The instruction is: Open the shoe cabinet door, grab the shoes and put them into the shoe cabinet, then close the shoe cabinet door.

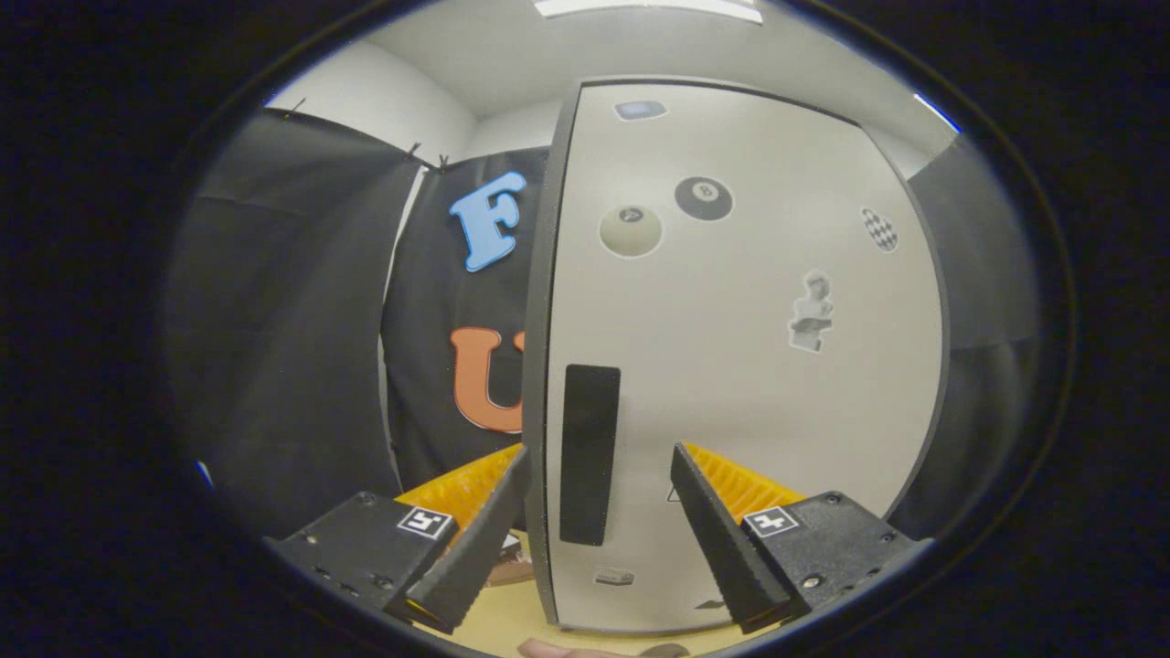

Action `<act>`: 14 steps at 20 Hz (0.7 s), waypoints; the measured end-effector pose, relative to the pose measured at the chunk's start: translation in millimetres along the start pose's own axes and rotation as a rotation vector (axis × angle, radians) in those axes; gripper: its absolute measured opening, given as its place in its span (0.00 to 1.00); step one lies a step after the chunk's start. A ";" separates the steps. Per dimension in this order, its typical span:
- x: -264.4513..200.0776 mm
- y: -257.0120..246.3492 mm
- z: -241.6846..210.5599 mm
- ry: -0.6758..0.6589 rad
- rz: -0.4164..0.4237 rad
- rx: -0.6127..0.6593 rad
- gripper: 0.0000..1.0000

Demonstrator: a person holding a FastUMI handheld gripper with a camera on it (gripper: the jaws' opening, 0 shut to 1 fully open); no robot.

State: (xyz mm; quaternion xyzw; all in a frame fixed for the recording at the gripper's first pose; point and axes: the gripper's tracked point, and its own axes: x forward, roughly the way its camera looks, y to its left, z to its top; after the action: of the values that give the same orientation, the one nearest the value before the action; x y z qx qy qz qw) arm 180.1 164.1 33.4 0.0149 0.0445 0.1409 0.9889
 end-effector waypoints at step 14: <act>19.8 2.3 -6.4 0.115 -0.038 0.033 0.35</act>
State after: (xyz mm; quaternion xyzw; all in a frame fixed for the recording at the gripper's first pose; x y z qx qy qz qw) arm 197.8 172.0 25.4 0.0224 0.1038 0.1221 0.9868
